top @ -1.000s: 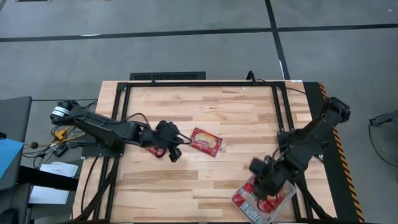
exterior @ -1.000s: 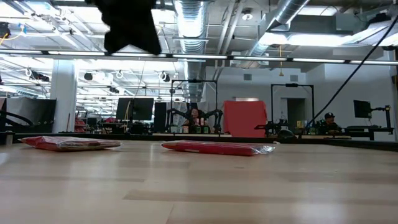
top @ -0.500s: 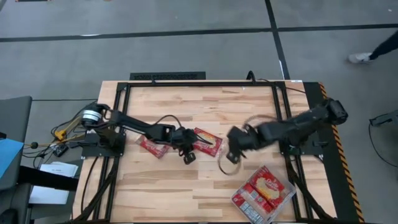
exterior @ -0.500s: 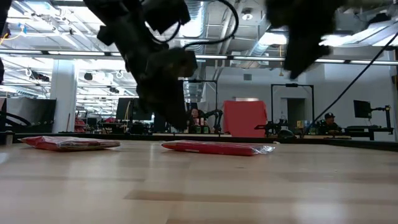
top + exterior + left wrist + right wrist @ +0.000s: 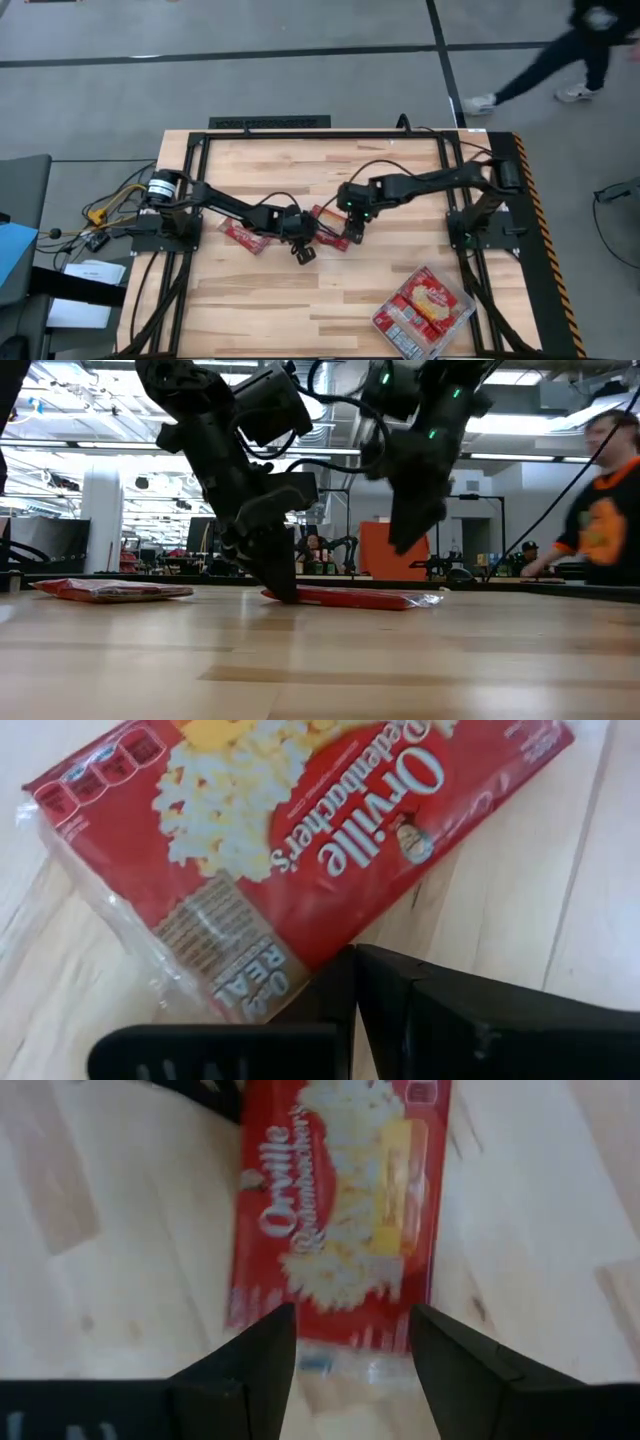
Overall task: Sort popcorn bags into baskets
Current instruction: Put the red popcorn bag into the transparent bin
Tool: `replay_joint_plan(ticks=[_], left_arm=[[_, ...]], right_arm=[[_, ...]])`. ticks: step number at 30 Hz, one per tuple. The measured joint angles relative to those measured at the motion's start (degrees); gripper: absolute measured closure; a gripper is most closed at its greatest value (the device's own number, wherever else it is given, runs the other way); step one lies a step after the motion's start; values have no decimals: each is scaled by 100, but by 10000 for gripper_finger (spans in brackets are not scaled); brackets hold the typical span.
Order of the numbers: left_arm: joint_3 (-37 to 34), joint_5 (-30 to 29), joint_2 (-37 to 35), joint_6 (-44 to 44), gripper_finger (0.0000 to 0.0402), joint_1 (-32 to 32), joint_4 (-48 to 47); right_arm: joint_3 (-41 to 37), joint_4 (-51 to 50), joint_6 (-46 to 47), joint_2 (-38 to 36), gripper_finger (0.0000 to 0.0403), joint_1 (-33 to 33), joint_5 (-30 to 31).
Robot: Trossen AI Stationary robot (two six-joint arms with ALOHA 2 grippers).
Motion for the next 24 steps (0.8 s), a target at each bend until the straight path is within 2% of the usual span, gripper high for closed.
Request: replay_joint_plan(ticks=[5,11,14,16,20,24], left_arm=[[-13,-37,63,46,401,1,-21],[-17,307,-72,-22,401,-25,-143],[-54,26,-309,-150,401,-139,-182],[-78,-372,-593,-297,401,-187,-195],[-41,-1043,-806,-352,401,-209,490],[-286,-1161,-813,-231,401,-212,1620]], right_arm=[[-2,384,-271,279,181,-355,-179],[-9,600,-311,97,187,-844,-1267],[4,560,-311,-255,191,-1073,-1222],[2,577,-298,-470,193,-1198,-1077],[4,692,-271,-773,197,-1411,-853],[-153,945,-84,-858,200,-1502,-840]])
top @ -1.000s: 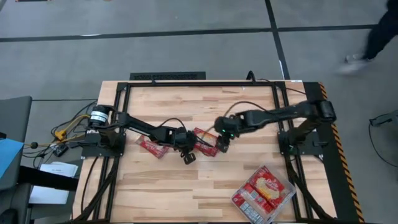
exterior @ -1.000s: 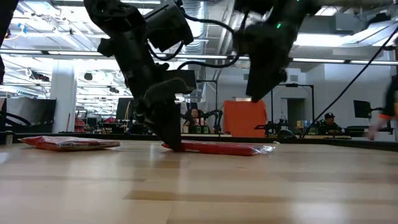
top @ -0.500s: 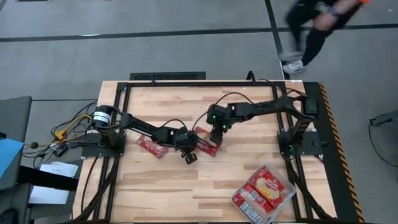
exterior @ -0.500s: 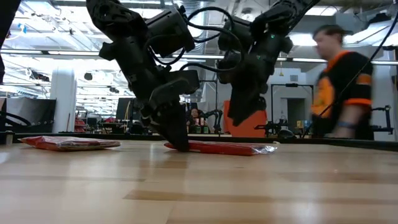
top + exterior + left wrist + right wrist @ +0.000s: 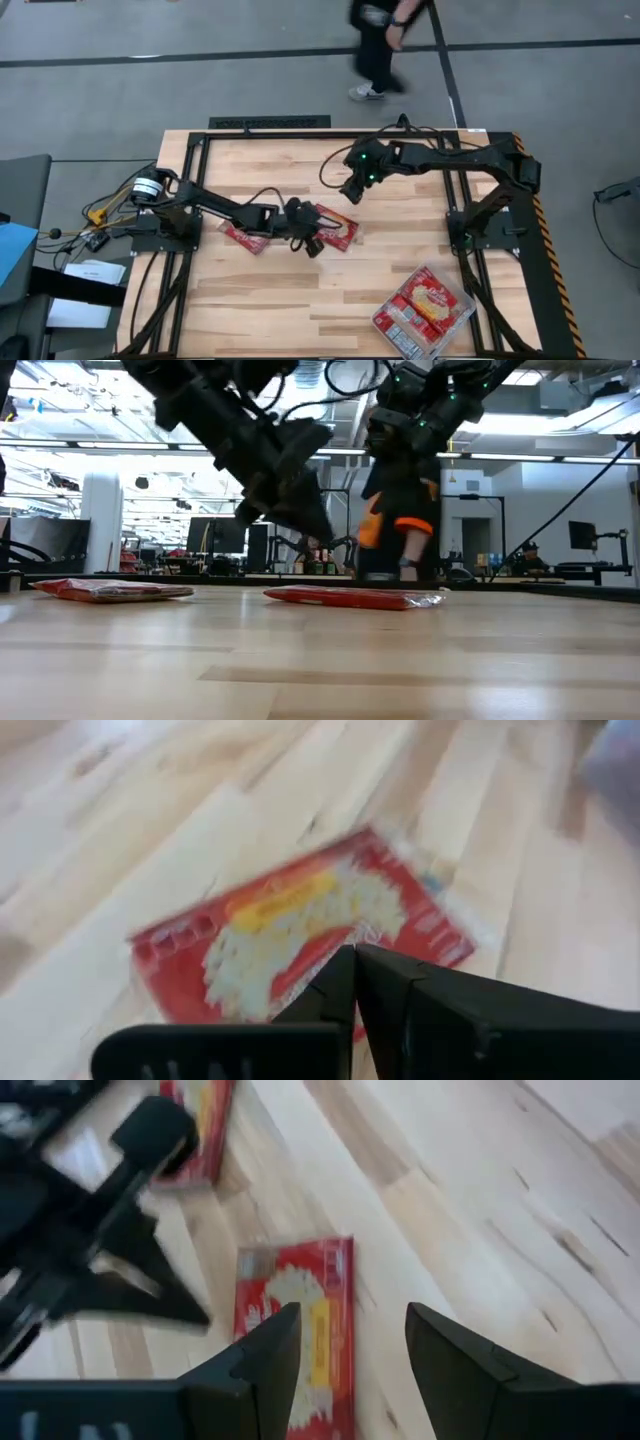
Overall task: Sort popcorn bags into baskets
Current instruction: Put the red popcorn bag into the transparent bin
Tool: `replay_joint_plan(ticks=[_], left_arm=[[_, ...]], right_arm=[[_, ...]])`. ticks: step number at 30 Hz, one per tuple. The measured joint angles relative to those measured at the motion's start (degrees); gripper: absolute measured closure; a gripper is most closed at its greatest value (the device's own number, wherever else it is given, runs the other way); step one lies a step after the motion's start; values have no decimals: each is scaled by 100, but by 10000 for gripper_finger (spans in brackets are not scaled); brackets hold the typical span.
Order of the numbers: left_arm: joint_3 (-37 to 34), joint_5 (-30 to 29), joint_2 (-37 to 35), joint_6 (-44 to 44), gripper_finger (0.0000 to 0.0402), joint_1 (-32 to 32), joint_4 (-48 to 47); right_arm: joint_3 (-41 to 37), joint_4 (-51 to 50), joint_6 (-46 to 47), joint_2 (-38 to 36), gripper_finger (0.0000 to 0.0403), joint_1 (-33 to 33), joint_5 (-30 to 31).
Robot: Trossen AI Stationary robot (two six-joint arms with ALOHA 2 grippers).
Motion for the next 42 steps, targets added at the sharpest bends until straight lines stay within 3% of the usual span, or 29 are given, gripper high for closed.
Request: replay_joint_plan(ticks=[7,10,21,34,42], left_arm=[[-1176,-159,-6,-524,401,-1,1780],[-1466,-332,-1,-586,401,-21,2097],[-1473,-522,37,-649,401,-77,1924],[-1458,-280,539,-869,401,-188,1942],[-1458,-312,539,-927,401,-228,1496]], right_arm=[[-470,236,174,-50,198,23,-32],[-600,474,276,-48,201,18,-31],[-612,892,351,31,195,13,-124],[-612,838,230,32,173,50,-257],[-605,882,167,916,169,147,-845]])
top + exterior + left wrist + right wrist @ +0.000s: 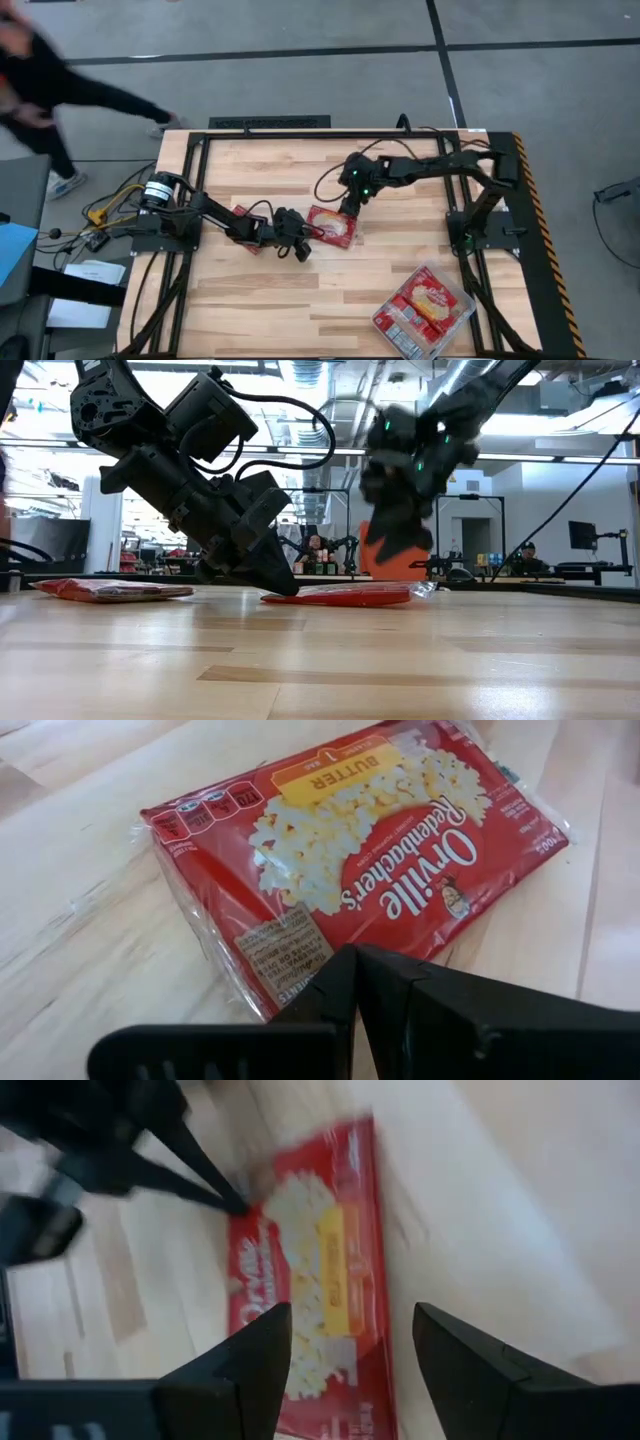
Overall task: Sort popcorn bags into baskets
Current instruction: Put the red popcorn bag into the transparent bin
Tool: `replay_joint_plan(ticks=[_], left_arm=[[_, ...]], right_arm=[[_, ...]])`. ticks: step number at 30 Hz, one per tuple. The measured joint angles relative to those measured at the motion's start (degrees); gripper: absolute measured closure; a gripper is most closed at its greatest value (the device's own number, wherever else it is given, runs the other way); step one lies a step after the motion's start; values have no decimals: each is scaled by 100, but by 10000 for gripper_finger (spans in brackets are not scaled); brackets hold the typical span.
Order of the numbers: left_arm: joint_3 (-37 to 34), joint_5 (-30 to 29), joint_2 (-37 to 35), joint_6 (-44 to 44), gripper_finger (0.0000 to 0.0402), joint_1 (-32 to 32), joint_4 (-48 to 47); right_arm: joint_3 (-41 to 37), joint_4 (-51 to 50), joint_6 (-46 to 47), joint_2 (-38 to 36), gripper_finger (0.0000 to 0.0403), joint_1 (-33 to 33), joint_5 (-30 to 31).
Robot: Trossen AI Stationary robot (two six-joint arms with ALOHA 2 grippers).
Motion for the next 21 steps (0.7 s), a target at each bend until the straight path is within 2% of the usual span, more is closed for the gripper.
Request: replay_joint_plan(ticks=[8,11,15,18,21], left_arm=[[6,-28,-7,0,401,0,-122],[4,-36,-5,-30,401,0,-128],[2,-78,-7,-44,401,0,-153],[-2,-79,-4,-44,401,0,-133],[-5,-78,-2,-44,401,0,-112]], right_arm=[[22,287,-27,733,158,5,-451],[48,357,-32,891,158,148,-796],[115,361,-81,1033,159,399,-946],[177,347,-86,1072,177,532,-876],[236,296,-82,1063,230,615,-627]])
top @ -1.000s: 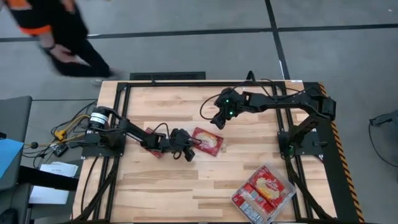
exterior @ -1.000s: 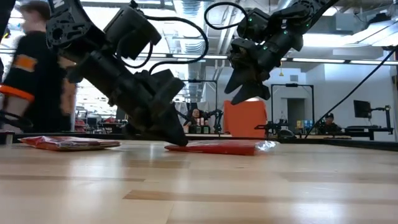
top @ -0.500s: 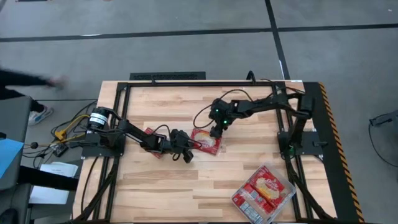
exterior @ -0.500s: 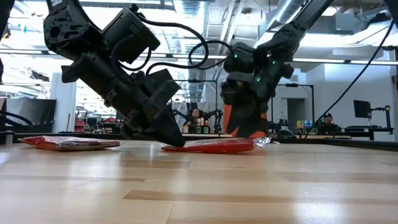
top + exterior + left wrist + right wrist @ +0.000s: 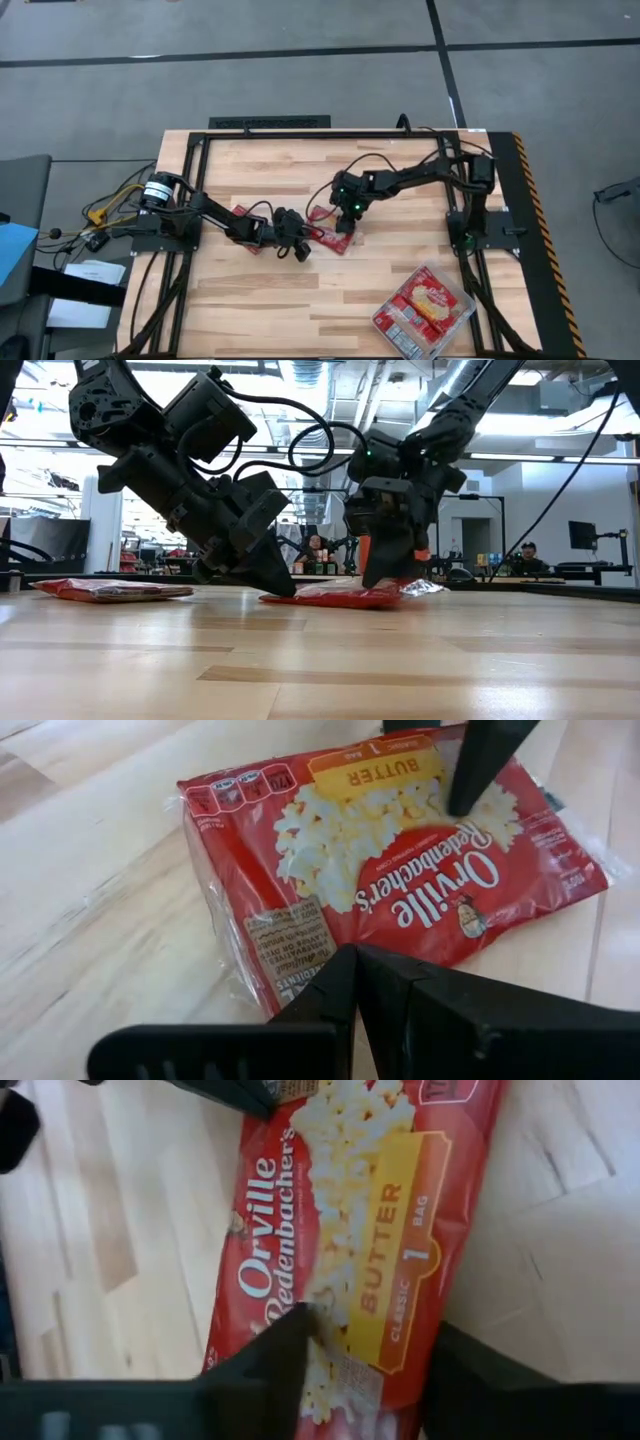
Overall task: Sort popcorn bags into baskets
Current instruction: Put the red popcorn bag into the transparent bin
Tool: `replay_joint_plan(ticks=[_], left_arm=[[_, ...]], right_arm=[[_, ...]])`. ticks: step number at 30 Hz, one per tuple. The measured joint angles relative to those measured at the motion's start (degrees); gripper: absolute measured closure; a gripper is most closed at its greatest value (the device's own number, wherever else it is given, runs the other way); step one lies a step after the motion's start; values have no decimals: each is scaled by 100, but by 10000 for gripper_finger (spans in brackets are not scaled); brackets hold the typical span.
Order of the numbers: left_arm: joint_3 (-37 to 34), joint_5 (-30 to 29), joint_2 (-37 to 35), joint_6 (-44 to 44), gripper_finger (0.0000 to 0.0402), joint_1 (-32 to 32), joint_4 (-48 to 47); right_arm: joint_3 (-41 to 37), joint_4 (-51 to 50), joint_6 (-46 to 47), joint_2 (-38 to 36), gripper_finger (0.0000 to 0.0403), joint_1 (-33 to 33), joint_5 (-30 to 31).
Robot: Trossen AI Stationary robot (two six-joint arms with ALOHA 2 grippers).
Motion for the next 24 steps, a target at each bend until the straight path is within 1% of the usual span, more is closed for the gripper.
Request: replay_joint_plan(ticks=[5,6,7,9,11,13,17,21,24], left_arm=[[72,222,-112,18,401,7,-45],[119,287,-191,34,401,9,-43],[156,368,-320,126,401,9,-61],[233,520,-585,333,401,4,-206],[328,528,-1022,484,401,-2,-371],[417,499,-1532,553,401,4,-623],[460,402,-2629,605,401,4,-1014],[483,5,-3646,864,401,-3,-1326],[473,-394,-4221,1022,401,-6,-1690]], right_arm=[[26,-25,358,-39,368,-7,-57],[26,-24,424,-71,381,-9,-89],[26,-33,507,-122,384,-14,-89],[29,-33,679,-250,376,5,-12],[24,-214,821,-489,372,51,57],[26,-358,837,-813,377,95,55],[28,-1311,786,-1690,390,269,130],[23,-2404,1155,-2627,380,801,732],[-133,-2791,1916,-3323,368,1527,1056]])
